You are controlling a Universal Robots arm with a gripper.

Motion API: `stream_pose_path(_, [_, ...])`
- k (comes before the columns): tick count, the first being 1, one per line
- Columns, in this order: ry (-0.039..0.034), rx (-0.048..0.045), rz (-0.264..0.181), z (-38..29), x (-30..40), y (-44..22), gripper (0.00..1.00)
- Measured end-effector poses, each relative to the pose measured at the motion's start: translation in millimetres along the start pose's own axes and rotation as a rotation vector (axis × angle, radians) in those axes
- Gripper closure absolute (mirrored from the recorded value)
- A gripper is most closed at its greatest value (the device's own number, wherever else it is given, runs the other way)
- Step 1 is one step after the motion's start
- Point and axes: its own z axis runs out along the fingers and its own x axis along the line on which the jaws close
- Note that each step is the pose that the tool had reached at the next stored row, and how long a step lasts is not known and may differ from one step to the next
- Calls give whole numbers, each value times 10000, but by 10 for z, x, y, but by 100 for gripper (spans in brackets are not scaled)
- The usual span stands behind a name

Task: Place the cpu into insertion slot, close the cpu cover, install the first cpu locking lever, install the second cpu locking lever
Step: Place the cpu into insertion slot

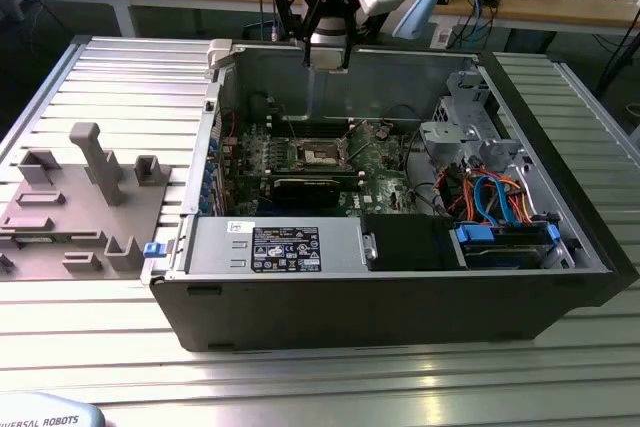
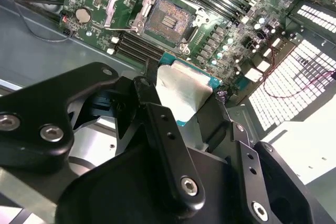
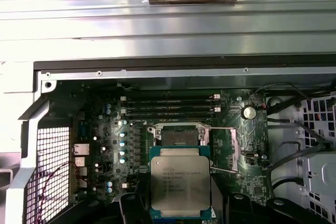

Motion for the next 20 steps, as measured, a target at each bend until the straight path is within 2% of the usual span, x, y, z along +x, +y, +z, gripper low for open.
stream_pose_path(20, [0,-1,0,62,-1,-5,46])
